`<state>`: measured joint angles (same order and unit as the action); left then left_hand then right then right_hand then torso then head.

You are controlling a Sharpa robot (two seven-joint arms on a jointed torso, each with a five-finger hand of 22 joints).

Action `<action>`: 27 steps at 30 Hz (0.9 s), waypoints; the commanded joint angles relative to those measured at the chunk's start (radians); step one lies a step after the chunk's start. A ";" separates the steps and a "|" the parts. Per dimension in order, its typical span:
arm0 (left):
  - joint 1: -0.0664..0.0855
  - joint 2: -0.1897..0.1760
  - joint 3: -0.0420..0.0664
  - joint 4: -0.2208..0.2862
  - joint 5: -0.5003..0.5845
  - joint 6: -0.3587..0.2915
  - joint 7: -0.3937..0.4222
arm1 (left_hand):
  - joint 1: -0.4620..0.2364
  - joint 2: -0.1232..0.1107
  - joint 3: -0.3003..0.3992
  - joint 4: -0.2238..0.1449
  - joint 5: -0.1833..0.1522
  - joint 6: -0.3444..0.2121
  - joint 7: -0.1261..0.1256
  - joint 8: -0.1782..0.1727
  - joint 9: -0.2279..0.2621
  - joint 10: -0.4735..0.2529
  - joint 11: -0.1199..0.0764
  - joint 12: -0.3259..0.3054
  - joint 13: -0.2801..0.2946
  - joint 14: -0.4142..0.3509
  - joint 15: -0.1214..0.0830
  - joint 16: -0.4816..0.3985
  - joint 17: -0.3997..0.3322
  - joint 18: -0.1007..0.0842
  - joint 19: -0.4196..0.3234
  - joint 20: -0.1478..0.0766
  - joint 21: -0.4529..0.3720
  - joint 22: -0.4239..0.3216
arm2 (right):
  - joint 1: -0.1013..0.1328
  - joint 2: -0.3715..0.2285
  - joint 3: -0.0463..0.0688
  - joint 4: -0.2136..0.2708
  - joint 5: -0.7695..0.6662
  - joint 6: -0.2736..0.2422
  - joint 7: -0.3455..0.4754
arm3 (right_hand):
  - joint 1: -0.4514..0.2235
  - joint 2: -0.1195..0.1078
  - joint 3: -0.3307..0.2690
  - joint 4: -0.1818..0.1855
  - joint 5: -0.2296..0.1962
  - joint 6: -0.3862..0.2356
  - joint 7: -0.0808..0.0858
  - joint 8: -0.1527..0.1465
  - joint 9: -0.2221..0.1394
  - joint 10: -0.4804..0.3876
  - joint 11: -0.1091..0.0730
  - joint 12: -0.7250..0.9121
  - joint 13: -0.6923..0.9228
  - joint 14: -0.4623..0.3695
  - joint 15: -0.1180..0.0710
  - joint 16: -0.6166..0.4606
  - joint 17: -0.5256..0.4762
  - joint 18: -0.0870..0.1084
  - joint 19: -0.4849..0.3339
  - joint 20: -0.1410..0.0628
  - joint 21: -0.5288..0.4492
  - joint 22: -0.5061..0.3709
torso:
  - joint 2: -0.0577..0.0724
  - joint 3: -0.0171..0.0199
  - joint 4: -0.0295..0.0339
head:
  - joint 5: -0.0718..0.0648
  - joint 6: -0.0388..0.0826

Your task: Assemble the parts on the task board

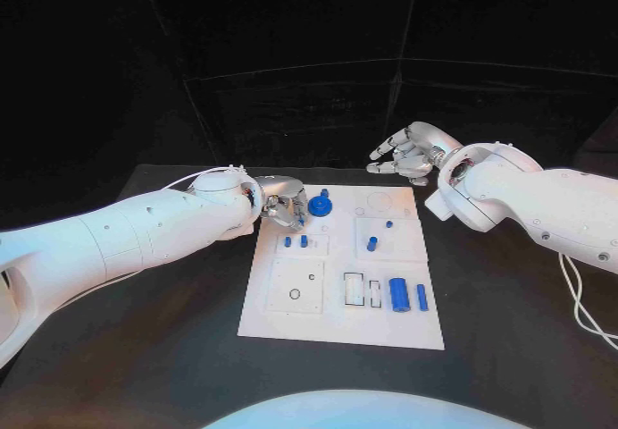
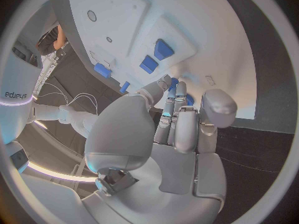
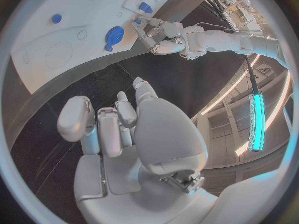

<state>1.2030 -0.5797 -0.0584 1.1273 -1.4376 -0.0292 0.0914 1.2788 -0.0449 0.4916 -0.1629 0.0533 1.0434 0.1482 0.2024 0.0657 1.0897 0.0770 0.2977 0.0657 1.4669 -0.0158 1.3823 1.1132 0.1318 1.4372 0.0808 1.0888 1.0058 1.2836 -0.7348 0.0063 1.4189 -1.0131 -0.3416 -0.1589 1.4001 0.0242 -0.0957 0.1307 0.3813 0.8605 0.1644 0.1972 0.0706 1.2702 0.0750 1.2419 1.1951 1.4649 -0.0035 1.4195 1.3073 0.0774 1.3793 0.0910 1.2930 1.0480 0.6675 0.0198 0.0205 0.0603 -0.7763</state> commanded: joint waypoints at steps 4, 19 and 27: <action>0.000 0.002 0.000 -0.002 0.002 0.032 -0.015 | -0.013 -0.006 0.003 -0.007 -0.003 -0.013 0.007 -0.016 -0.001 -0.014 0.009 -0.017 -0.002 0.019 0.011 -0.004 -0.005 -0.017 -0.003 0.008 -0.005 -0.003 | 0.002 0.000 0.001 0.000 0.002 0.005 0.008 | 0.002 0.007 -0.002 0.002 0.005 -0.004 -0.001 0.003 -0.001 -0.001 -0.001 -0.001 0.000 0.053 -0.005 -0.003 0.022 0.020 -0.006 0.003 -0.003 0.000 | 0.000 0.0000 0.0010 | -0.002 -0.001; -0.001 -0.006 0.000 0.003 0.005 0.026 -0.021 | -0.024 -0.024 0.001 -0.016 -0.003 -0.060 0.014 -0.057 -0.004 -0.035 0.018 -0.042 -0.001 0.017 0.019 -0.006 -0.015 -0.015 -0.007 0.016 -0.012 -0.008 | 0.002 0.000 0.001 -0.011 0.002 0.011 0.006 | 0.004 0.010 -0.001 0.004 0.006 -0.007 -0.001 0.004 -0.002 -0.078 -0.002 -0.089 -0.094 0.042 -0.005 -0.031 -0.016 0.028 -0.022 0.002 -0.027 -0.042 | 0.000 0.0001 0.0010 | -0.002 -0.001; -0.001 -0.019 0.000 -0.005 0.016 -0.012 -0.022 | -0.033 -0.047 -0.015 -0.023 -0.003 -0.128 0.018 -0.108 -0.003 -0.110 0.028 -0.092 -0.005 0.013 0.026 -0.012 -0.032 0.001 -0.029 0.023 -0.085 -0.086 | 0.002 -0.004 0.001 -0.050 0.000 0.034 -0.002 | 0.034 0.005 0.012 0.040 0.007 -0.015 -0.008 0.019 -0.001 -0.250 -0.008 -0.577 -0.550 -0.033 -0.010 -0.326 -0.345 0.072 -0.108 -0.009 -0.223 -0.318 | -0.001 -0.0011 0.0007 | -0.001 0.001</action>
<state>1.2013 -0.5946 -0.0588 1.1244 -1.4330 -0.0159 0.0749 1.2454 -0.0783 0.4827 -0.1827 0.0539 0.9260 0.1644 0.1028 0.0628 1.0007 0.1027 0.2182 0.0621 1.4650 0.0011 1.3766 1.0830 0.1318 1.4157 0.1020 1.0234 0.9407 1.2836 -0.7371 0.0063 1.3775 -1.0131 -0.3314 -0.1606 1.4214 0.0297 -0.0850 0.1609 0.3863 0.8541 0.1580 0.2119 0.0706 1.0208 0.0648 0.7300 0.6999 1.4371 -0.0183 1.1372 1.0069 0.1327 1.2785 0.0839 1.1000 0.7686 0.6672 0.0192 0.0221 0.0583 -0.7761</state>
